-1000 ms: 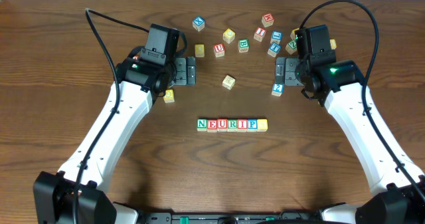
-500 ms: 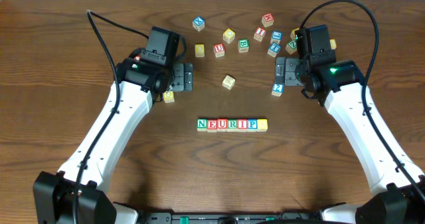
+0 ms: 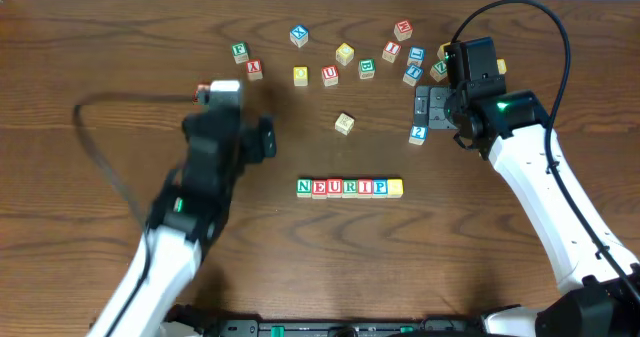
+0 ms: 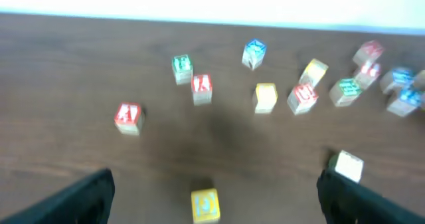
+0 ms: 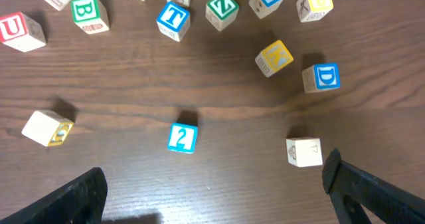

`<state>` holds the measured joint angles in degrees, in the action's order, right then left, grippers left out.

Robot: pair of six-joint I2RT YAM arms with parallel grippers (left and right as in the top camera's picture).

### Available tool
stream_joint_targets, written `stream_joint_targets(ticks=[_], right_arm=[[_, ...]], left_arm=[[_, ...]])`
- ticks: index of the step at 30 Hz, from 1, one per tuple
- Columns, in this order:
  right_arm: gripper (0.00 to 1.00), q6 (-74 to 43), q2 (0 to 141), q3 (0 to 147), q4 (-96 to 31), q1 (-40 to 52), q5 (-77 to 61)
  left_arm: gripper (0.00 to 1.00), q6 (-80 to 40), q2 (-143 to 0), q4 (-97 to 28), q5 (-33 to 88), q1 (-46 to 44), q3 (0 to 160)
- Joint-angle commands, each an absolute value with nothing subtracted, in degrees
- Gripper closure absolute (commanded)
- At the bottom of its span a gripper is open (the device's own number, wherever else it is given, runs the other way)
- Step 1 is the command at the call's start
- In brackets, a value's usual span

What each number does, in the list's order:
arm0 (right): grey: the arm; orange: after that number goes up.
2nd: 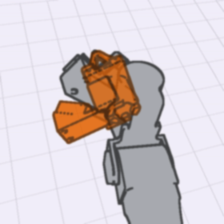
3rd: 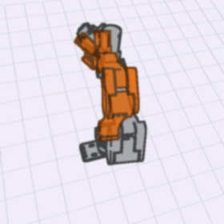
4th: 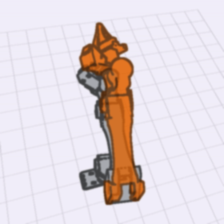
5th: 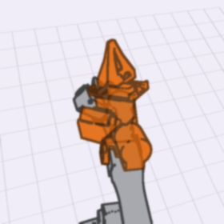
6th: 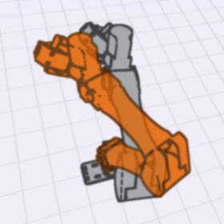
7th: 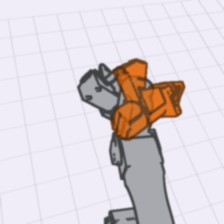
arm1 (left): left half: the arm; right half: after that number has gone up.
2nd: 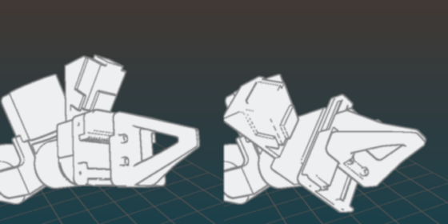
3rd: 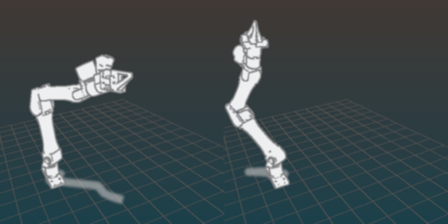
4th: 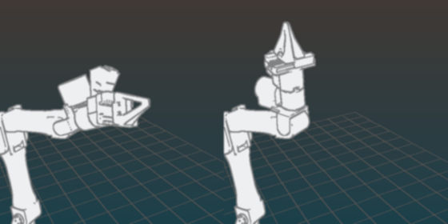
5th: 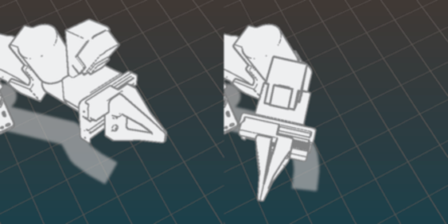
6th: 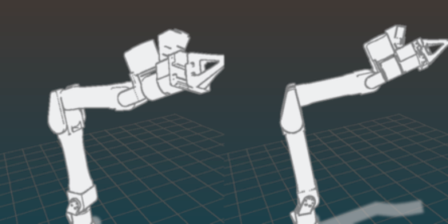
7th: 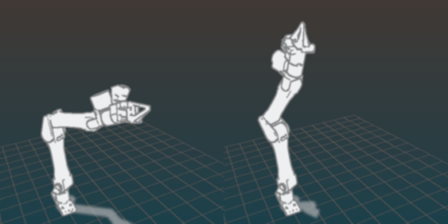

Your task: Spell out NEURIPS

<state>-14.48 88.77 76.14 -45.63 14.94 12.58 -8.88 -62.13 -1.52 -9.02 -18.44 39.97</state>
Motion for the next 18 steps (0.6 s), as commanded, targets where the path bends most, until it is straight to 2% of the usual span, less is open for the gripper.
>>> stream_joint_targets(ticks=[1,6,11,18], right_arm=[[0.01,-15.18,88.73,77.14,-45.71,14.61,12.93],[0.01,-15.18,88.73,77.14,-45.71,14.61,12.93],[0.01,-15.18,88.73,77.14,-45.71,14.63,12.93],[0.01,-15.18,88.73,77.14,-45.71,14.61,12.93]], left_arm=[[0.04,-4.32,-50.85,6.59,-9.67,-18.22,28.40],[0.04,1.41,-38.04,12.05,-8.36,-18.20,18.92],[0.04,9.39,-32.75,13.85,1.72,-15.94,16.49],[0.04,10.02,-28.67,13.80,7.66,-11.40,14.85]])
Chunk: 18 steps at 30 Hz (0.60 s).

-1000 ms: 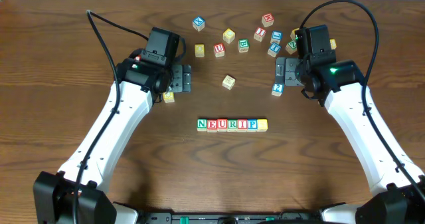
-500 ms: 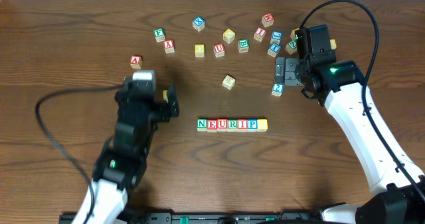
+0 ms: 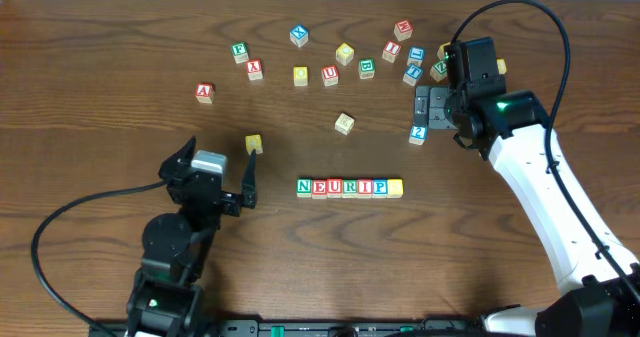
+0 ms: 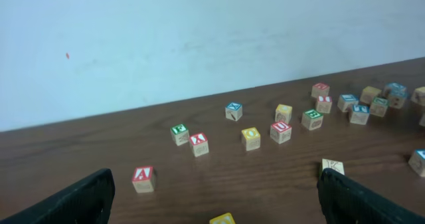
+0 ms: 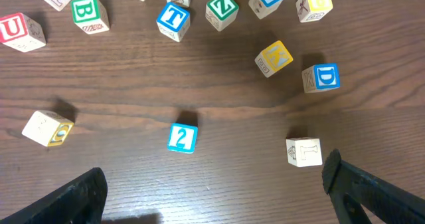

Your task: Spell out NEURIPS

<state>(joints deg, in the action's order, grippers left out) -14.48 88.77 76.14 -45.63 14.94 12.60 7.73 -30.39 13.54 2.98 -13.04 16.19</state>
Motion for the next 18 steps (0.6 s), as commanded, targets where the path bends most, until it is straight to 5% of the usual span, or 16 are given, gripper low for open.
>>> stream_joint_targets(ticks=[1,18], right_arm=[[0.01,-15.18,88.73,77.14,-45.71,14.63,12.93],[0.01,-15.18,88.73,77.14,-45.71,14.66,12.93]], left_arm=[[0.04,10.04,-27.86,13.82,8.23,-10.90,14.41],[0.04,4.58,-11.73,13.82,8.58,-7.29,3.75]])
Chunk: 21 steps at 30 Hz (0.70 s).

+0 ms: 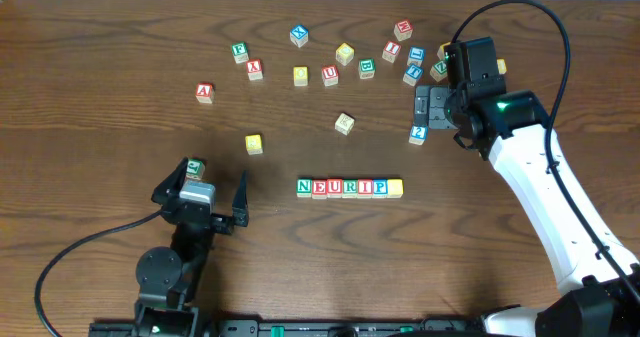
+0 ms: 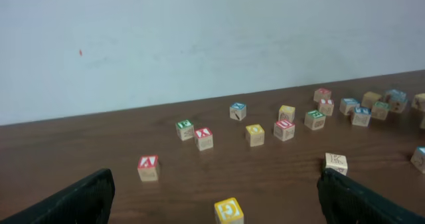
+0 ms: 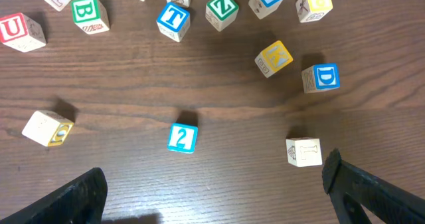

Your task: Spell out NEURIPS

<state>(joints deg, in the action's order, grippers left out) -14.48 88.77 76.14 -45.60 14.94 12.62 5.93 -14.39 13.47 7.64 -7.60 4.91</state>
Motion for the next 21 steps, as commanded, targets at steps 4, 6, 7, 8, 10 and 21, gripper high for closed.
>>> stream_joint_targets(ticks=[4,6,7,8,10,21], right_arm=[[0.01,-15.18,88.73,77.14,-45.71,14.66,12.95],[0.01,-15.18,88.73,77.14,-45.71,14.66,12.93],[0.01,-15.18,88.73,77.14,-45.71,14.66,12.93],[0.01,-15.18,88.73,77.14,-45.71,14.66,12.93],[0.01,-15.18,88.73,77.14,-45.71,14.66,12.93],[0.01,-15.18,88.73,77.14,-45.71,14.66,12.93]], left_arm=[[0.04,2.15,-9.23,13.85,8.58,-6.63,2.11],[0.04,0.25,-8.23,13.87,8.60,-6.07,0.95],[0.04,-0.32,-7.77,13.87,8.60,-5.89,0.40],[0.04,-0.84,-7.11,12.82,8.78,-5.80,0.23],[0.04,-0.78,-5.98,11.25,9.08,-5.78,0.23],[0.04,-1.61,-0.05,0.34,12.03,-4.75,0.23]])
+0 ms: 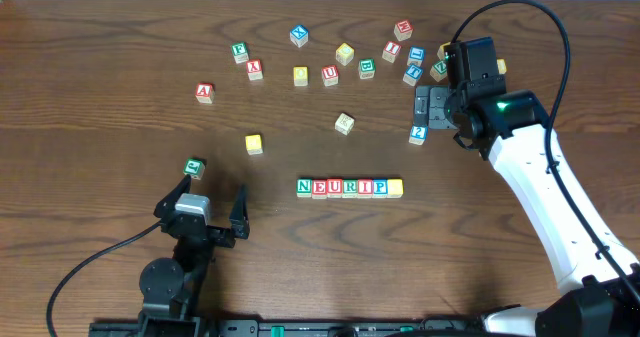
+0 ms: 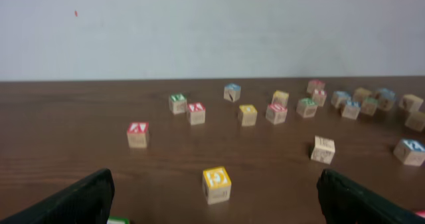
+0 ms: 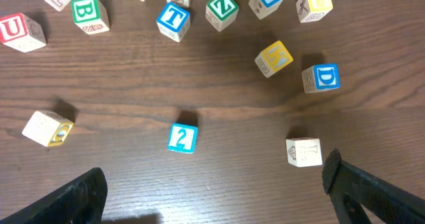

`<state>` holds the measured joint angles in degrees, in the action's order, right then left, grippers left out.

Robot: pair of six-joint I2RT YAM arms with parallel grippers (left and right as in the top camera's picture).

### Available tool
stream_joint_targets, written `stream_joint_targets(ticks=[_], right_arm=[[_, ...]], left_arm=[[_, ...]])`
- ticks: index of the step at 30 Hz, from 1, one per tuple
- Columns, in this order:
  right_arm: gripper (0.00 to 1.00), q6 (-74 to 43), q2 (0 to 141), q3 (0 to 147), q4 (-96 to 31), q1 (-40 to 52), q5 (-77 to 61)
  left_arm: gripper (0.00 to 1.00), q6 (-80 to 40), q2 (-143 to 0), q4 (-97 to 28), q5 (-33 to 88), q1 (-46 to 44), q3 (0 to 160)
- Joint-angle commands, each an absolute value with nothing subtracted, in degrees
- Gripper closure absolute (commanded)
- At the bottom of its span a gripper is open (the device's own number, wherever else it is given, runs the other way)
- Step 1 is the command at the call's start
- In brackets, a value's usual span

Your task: Spell out NEURIPS

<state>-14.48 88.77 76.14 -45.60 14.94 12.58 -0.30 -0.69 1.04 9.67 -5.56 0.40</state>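
A row of letter blocks [image 1: 350, 187] lies at the table's middle front and reads N, E, U, R, I, P. A yellow-faced block [image 1: 396, 187] ends it on the right; its letter is too small to read. My left gripper [image 1: 207, 209] is open and empty near the front edge, left of the row. In the left wrist view its fingers [image 2: 66, 201] frame a loose yellow block [image 2: 216, 184]. My right gripper [image 1: 428, 105] hangs open at the back right, over a blue "2" block [image 3: 182, 137], holding nothing.
Several loose letter blocks [image 1: 345, 53] are scattered along the back of the table. A red A block [image 1: 204, 93], a yellow block [image 1: 254, 144] and a green block [image 1: 195, 167] lie at the left. A plain block [image 1: 344, 123] sits behind the row.
My left gripper has drawn back a little further toward the front edge, leaving the green block clear ahead of it. The right arm and the row are unchanged.
First my left arm was stretched out over the left middle of the table, blurred. Then it was folded back with its open gripper beside the yellow block, then nearer the front, and now at the front edge. The row and right arm stayed put.
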Motion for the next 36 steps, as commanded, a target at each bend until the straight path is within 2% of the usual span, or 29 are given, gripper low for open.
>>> stream_joint_targets(ticks=[1,5,36], right_arm=[[0.01,-15.18,88.73,77.14,-45.71,14.66,12.93],[0.01,-15.18,88.73,77.14,-45.71,14.66,12.93],[0.01,-15.18,88.73,77.14,-45.71,14.66,12.93]], left_arm=[[0.04,-2.09,-0.05,-0.34,12.25,-4.54,0.23],[0.04,-3.99,-0.05,-3.22,12.16,-3.84,0.23],[0.04,-5.23,-0.23,-3.01,11.99,-3.38,0.23]])
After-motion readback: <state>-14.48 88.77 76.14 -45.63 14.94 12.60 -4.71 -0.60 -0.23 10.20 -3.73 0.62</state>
